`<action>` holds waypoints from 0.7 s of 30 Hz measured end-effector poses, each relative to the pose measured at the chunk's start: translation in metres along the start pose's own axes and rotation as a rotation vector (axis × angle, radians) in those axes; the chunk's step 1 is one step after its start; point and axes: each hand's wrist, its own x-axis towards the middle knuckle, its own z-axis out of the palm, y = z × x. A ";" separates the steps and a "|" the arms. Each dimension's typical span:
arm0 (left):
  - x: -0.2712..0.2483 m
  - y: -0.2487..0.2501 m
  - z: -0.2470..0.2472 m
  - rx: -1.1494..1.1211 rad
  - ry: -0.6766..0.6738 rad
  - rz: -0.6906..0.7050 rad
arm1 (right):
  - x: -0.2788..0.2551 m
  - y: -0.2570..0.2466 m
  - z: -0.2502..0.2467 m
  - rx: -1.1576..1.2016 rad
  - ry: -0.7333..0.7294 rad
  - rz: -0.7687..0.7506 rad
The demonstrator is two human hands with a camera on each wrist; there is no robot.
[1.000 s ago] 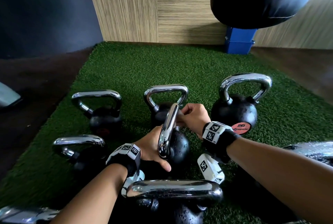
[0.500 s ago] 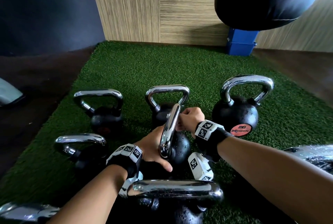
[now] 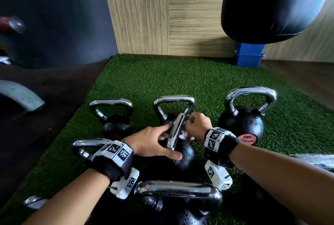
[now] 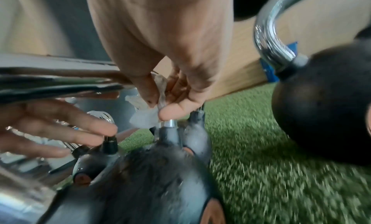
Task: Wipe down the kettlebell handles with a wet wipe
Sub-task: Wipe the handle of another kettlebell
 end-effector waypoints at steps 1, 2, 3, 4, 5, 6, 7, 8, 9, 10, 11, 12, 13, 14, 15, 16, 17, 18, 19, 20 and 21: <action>-0.001 0.009 -0.002 0.040 0.022 -0.013 | 0.002 -0.001 -0.005 -0.049 -0.008 -0.068; 0.001 0.018 -0.002 0.102 0.056 -0.022 | 0.005 -0.002 -0.009 -0.093 -0.029 -0.135; 0.003 0.025 -0.001 0.170 0.099 -0.029 | 0.007 -0.004 -0.012 -0.138 -0.049 -0.201; 0.006 0.031 0.001 0.216 0.142 -0.039 | 0.008 -0.006 -0.014 -0.183 -0.061 -0.260; 0.008 0.036 0.001 0.230 0.169 -0.055 | 0.009 -0.006 -0.016 -0.218 -0.065 -0.306; 0.009 0.038 0.001 0.229 0.177 -0.076 | 0.010 -0.006 -0.017 -0.245 -0.069 -0.340; 0.010 0.039 0.001 0.221 0.172 -0.097 | 0.011 -0.006 -0.019 -0.270 -0.080 -0.363; 0.011 0.039 0.000 0.212 0.160 -0.113 | 0.012 -0.006 -0.021 -0.291 -0.095 -0.378; 0.012 0.038 -0.002 0.205 0.145 -0.123 | 0.013 -0.006 -0.024 -0.303 -0.112 -0.388; 0.014 0.037 -0.005 0.206 0.128 -0.127 | 0.014 -0.006 -0.027 -0.310 -0.138 -0.399; 0.015 0.036 -0.009 0.214 0.103 -0.123 | 0.015 -0.008 -0.031 -0.322 -0.180 -0.416; 0.015 0.036 -0.013 0.223 0.068 -0.114 | 0.016 -0.010 -0.035 -0.353 -0.231 -0.434; 0.016 0.035 -0.017 0.232 0.030 -0.104 | 0.017 -0.013 -0.039 -0.414 -0.276 -0.452; 0.015 0.034 -0.022 0.239 -0.002 -0.095 | 0.017 -0.016 -0.042 -0.499 -0.302 -0.477; 0.014 0.034 -0.027 0.244 -0.027 -0.084 | 0.016 -0.021 -0.047 -0.587 -0.313 -0.508; 0.013 0.033 -0.032 0.253 -0.048 -0.071 | 0.015 -0.025 -0.051 -0.655 -0.319 -0.533; 0.013 0.032 -0.036 0.266 -0.066 -0.059 | 0.012 -0.030 -0.055 -0.712 -0.329 -0.538; 0.013 0.031 -0.039 0.283 -0.087 -0.052 | 0.010 -0.034 -0.059 -0.765 -0.344 -0.537; 0.015 0.030 -0.042 0.304 -0.108 -0.051 | 0.007 -0.039 -0.063 -0.814 -0.367 -0.527; 0.017 0.029 -0.043 0.334 -0.123 -0.053 | 0.005 -0.042 -0.066 -0.860 -0.391 -0.522; 0.019 0.029 -0.045 0.372 -0.134 -0.051 | 0.003 -0.044 -0.068 -0.904 -0.404 -0.515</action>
